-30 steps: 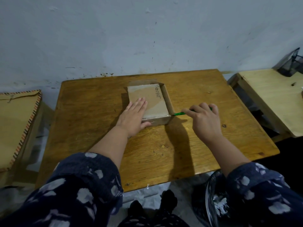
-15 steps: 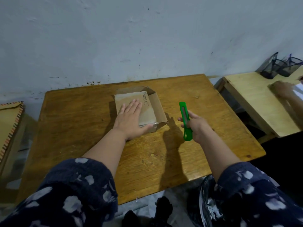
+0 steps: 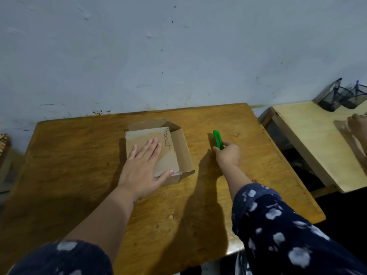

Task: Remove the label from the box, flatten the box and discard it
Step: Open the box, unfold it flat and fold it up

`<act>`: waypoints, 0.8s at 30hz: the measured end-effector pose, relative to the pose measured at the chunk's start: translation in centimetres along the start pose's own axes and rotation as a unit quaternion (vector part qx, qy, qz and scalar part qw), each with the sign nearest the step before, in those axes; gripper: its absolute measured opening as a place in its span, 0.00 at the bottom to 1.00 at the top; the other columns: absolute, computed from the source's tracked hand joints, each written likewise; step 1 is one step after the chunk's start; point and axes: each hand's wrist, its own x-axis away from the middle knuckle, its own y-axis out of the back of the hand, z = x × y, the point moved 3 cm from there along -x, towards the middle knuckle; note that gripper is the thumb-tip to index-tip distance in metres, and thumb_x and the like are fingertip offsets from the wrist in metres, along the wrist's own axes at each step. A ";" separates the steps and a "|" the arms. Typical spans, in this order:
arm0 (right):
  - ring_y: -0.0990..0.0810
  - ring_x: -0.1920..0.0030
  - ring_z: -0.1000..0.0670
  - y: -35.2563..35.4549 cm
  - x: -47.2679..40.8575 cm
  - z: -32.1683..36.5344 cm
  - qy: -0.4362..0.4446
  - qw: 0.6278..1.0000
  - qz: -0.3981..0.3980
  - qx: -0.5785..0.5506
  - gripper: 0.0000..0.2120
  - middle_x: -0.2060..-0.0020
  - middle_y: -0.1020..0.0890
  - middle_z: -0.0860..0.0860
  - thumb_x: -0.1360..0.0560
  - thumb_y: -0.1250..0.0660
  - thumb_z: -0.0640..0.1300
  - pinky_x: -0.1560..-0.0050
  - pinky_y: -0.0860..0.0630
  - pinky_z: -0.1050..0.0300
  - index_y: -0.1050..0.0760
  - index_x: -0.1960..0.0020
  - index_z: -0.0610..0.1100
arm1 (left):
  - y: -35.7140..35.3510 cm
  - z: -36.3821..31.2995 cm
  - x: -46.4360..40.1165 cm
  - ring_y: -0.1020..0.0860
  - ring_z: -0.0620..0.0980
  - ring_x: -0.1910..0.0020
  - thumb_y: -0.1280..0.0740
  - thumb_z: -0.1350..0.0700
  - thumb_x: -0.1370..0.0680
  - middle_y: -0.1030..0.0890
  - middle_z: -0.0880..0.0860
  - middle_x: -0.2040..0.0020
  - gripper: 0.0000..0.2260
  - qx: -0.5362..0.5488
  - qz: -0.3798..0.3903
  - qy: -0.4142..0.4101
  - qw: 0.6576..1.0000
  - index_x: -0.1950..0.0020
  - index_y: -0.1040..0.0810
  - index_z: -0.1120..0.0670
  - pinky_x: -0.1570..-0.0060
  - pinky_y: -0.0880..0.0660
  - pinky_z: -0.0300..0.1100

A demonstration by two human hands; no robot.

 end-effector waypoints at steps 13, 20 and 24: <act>0.26 0.39 0.45 -1.2 1.7 3.0 0.184 0.983 0.022 0.013 0.16 0.39 0.26 0.47 0.24 0.34 0.48 0.39 0.27 0.48 0.26 0.36 0.53 | 0.1 -0.2 0.0 0.58 0.46 0.23 0.61 0.28 0.26 0.56 0.49 0.21 0.40 0.002 0.009 0.002 1.000 0.21 0.56 0.52 0.24 0.56 0.53; 0.26 0.46 0.47 -2.7 9.3 4.0 0.429 0.899 -0.010 0.085 0.12 0.48 0.21 0.48 0.25 0.34 0.45 0.49 0.28 0.53 0.20 0.43 0.46 | 0.7 0.3 1.0 0.59 0.46 0.23 0.62 0.29 0.27 0.58 0.49 0.21 0.40 0.002 0.021 0.000 1.000 0.22 0.59 0.52 0.24 0.59 0.51; 0.27 0.44 0.47 -3.7 10.2 3.1 0.445 0.882 0.058 0.142 0.13 0.45 0.20 0.49 0.23 0.36 0.48 0.44 0.27 0.50 0.21 0.42 0.46 | 0.9 2.5 2.7 0.59 0.45 0.23 0.61 0.29 0.27 0.57 0.48 0.21 0.40 0.002 0.024 -0.008 1.000 0.22 0.59 0.51 0.25 0.59 0.50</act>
